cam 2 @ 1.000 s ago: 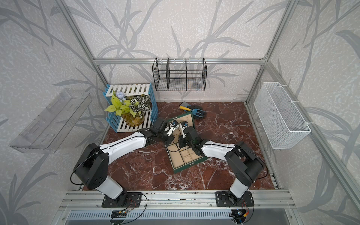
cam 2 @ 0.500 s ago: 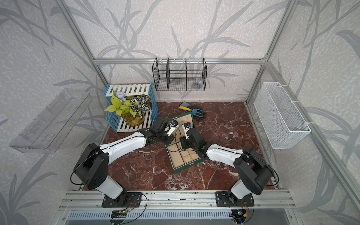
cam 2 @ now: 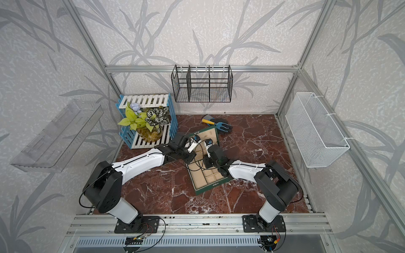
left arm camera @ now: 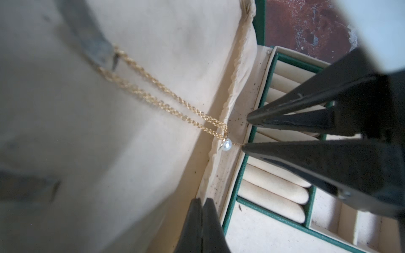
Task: Put jewelry chain into jewelry box
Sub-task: Adjust the necklace in the storage slot.
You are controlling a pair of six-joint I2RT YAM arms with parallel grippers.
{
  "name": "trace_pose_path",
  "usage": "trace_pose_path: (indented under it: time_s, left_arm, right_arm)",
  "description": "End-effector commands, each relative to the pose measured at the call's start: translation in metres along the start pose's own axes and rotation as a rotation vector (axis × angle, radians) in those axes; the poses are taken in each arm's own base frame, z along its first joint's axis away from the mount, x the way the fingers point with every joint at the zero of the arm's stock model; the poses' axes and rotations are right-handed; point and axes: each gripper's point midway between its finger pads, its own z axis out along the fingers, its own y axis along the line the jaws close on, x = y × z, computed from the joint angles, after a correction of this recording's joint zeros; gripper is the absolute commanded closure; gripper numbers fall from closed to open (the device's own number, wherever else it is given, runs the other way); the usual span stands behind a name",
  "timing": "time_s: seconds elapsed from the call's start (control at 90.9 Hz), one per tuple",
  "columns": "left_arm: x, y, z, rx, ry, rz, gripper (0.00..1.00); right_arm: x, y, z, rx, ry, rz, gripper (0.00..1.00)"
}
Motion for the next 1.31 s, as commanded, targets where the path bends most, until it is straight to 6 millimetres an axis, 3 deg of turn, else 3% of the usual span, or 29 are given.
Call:
trace_pose_path:
  time_s: [0.0, 0.165, 0.198, 0.473, 0.66, 0.77, 0.913, 1.056, 1.298]
  left_arm:
    - [-0.003, 0.006, -0.005, -0.015, -0.023, -0.011, 1.00]
    - [-0.004, 0.005, -0.006, -0.010, -0.025, -0.011, 1.00]
    - [-0.003, 0.006, -0.005, -0.010, -0.023, -0.011, 1.00]
    - [-0.004, 0.005, -0.005, -0.003, -0.025, -0.014, 1.00]
    - [-0.004, 0.006, -0.007, -0.013, -0.028, -0.014, 1.00]
    - [-0.005, 0.007, -0.007, -0.016, -0.030, -0.016, 1.00]
    - [-0.005, 0.007, -0.007, -0.015, -0.032, -0.017, 1.00]
    - [-0.006, 0.008, -0.007, -0.019, -0.035, -0.022, 1.00]
    - [-0.007, 0.008, -0.007, -0.021, -0.039, -0.031, 1.00]
  right_arm:
    - [-0.018, 0.005, 0.005, 0.000, -0.046, -0.022, 0.72]
    - [-0.022, 0.003, 0.010, 0.008, -0.050, -0.030, 0.72]
    - [-0.015, 0.001, 0.016, 0.015, -0.027, -0.032, 0.73]
    - [-0.009, -0.003, 0.028, 0.025, -0.018, -0.025, 0.82]
    - [-0.015, -0.016, 0.019, 0.089, -0.048, 0.004, 0.97]
    - [-0.010, -0.030, 0.012, 0.146, -0.053, 0.025, 1.00]
    - [-0.029, -0.028, -0.010, 0.127, -0.115, 0.044, 1.00]
    - [-0.047, -0.014, -0.026, 0.054, -0.154, 0.048, 1.00]
    - [-0.075, 0.005, -0.035, -0.041, -0.192, 0.042, 1.00]
